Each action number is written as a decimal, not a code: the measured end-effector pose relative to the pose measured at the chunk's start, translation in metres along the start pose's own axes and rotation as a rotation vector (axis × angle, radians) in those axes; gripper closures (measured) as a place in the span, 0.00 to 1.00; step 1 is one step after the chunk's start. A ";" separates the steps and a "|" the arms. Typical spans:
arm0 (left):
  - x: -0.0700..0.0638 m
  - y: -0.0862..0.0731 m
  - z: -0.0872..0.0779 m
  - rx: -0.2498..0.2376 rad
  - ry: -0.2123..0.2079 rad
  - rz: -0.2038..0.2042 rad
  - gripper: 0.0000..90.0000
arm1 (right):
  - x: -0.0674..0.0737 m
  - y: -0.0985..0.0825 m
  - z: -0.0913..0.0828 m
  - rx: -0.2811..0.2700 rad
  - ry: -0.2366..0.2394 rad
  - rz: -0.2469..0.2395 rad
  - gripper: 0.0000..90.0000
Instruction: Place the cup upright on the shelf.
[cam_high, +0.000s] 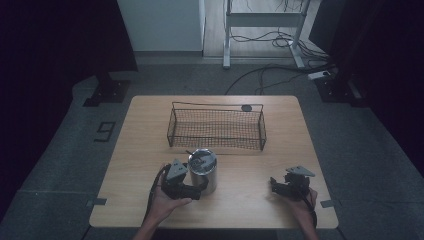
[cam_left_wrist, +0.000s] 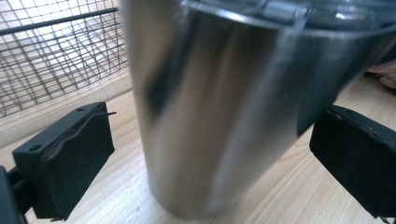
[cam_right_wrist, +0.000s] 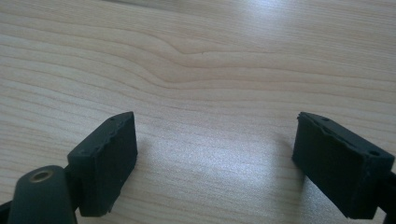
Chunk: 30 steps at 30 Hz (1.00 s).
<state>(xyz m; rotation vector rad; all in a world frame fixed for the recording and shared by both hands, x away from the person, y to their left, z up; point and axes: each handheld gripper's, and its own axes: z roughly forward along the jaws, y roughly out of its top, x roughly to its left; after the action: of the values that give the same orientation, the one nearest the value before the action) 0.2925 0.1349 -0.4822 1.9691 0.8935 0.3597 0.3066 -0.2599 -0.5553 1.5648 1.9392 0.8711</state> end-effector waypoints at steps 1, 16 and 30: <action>-0.001 0.001 0.003 0.003 0.002 0.003 0.00 | 0.000 0.000 0.000 0.000 0.000 0.000 0.15; -0.009 0.007 0.030 -0.030 0.053 0.017 0.00 | 0.000 0.000 0.000 0.000 0.000 0.000 0.15; -0.009 0.005 0.030 -0.069 0.049 0.060 0.04 | 0.000 0.000 0.000 0.000 -0.001 0.000 0.15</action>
<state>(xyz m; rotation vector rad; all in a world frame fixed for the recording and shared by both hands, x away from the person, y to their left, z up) 0.3055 0.1079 -0.4932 1.9342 0.8430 0.4691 0.3063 -0.2598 -0.5553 1.5650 1.9383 0.8708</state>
